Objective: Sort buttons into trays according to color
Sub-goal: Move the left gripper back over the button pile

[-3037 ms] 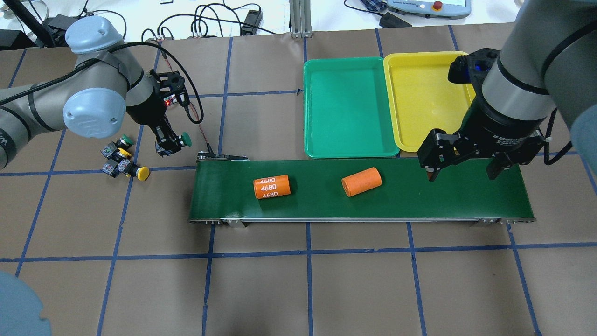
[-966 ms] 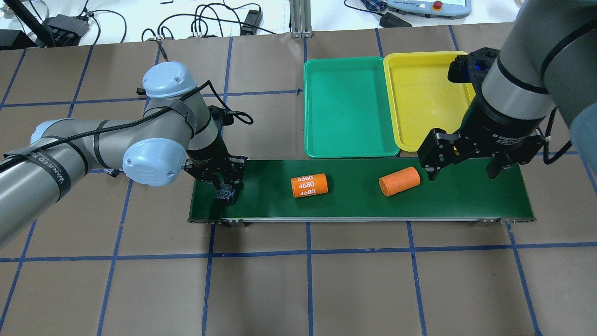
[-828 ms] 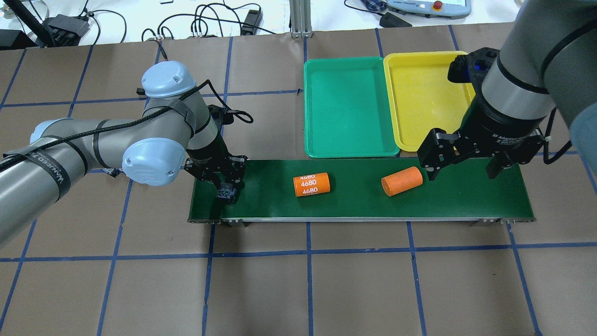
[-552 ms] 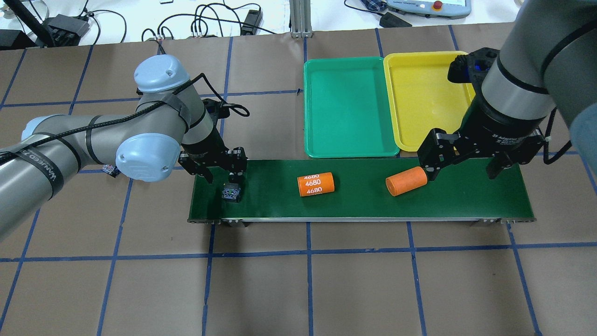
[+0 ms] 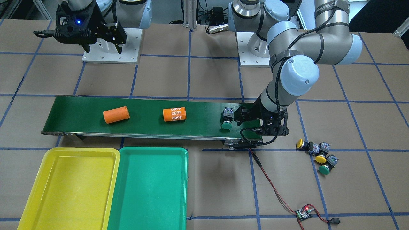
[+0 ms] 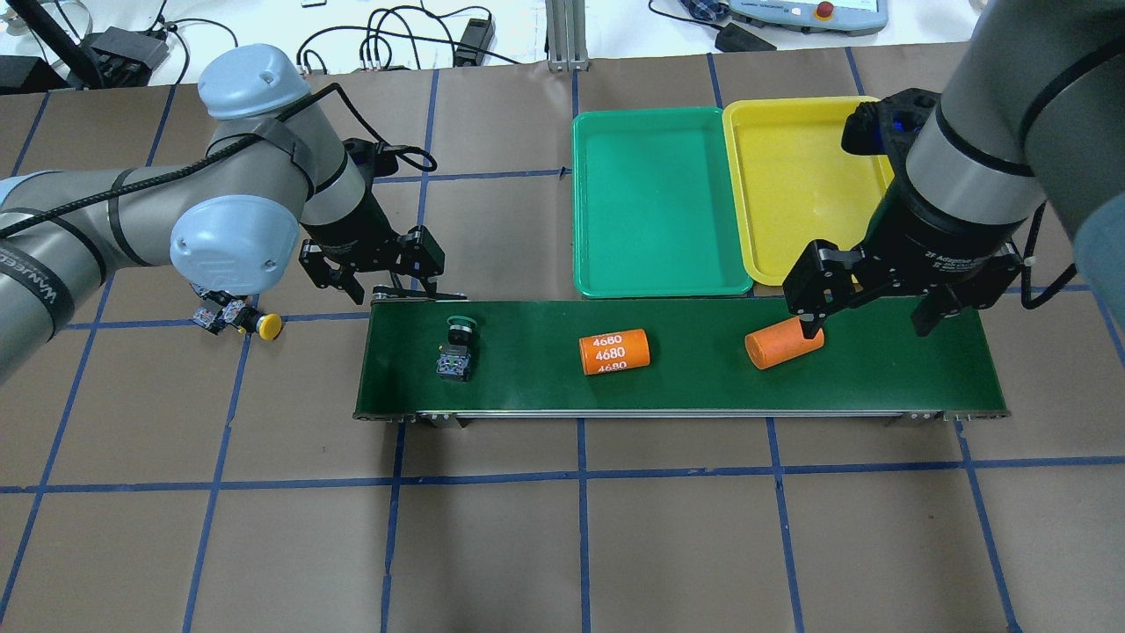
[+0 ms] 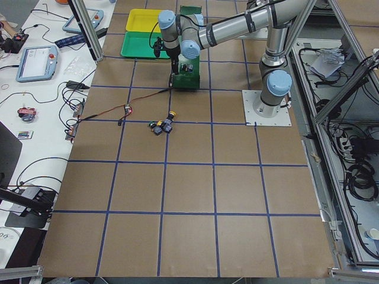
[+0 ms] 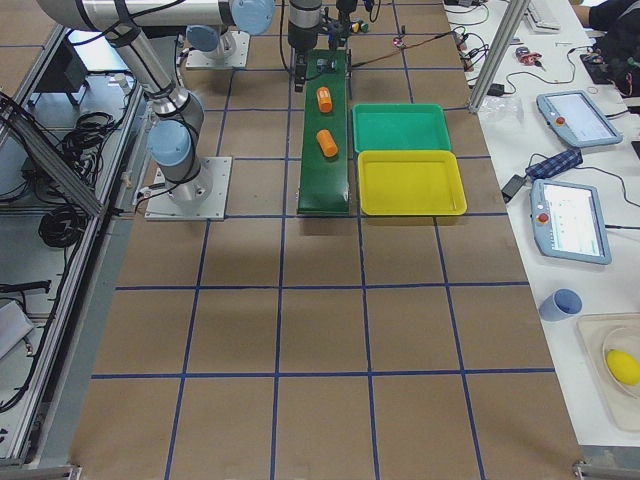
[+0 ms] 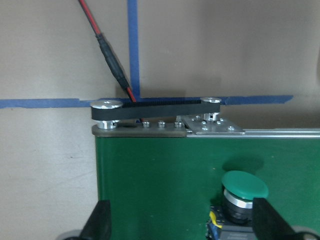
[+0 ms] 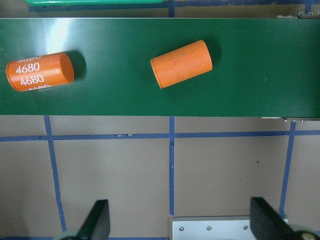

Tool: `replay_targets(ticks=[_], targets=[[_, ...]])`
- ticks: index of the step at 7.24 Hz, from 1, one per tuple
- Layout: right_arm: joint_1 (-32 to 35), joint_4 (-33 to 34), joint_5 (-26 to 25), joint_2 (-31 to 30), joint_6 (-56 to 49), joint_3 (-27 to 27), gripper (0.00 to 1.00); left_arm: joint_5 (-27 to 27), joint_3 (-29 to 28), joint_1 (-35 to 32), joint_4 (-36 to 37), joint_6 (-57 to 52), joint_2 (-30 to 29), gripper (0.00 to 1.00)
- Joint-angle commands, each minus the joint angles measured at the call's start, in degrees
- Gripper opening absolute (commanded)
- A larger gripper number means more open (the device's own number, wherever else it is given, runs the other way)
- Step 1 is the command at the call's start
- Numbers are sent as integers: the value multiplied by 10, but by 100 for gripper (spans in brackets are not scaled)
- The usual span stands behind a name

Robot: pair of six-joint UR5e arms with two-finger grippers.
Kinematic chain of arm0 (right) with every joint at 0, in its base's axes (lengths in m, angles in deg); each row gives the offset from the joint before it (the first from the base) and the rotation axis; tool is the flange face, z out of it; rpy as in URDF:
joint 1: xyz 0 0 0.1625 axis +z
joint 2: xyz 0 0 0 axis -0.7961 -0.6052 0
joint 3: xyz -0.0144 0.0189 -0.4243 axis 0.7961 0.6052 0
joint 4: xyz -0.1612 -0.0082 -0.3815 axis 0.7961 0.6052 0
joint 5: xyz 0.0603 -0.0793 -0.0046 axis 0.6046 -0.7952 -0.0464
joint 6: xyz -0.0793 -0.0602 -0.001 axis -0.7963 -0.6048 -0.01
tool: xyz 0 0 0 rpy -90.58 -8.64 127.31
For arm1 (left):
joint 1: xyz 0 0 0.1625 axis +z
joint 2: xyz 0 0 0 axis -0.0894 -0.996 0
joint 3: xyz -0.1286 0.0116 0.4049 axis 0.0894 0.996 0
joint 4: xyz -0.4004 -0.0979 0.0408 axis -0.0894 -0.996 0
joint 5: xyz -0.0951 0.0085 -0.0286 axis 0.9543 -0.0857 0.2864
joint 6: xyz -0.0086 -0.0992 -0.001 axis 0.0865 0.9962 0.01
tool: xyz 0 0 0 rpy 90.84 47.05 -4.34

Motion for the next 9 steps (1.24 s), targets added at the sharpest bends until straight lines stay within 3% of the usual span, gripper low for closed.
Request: replay_targets(ticks=[1,5,7,9], targets=[[0,7,5,4,1,0,100,0,-3,1,-3,0,1,100],[-3,15,4,30,6,5,100,-4,-4,15,-7,-23,-5,100],[-4,52,-2,43,3,1,100,-19,2,95,-8,-67,-9,100],[-4,62,-6,55,0,4,100,-33,-3,220,28,-60,-38,100]])
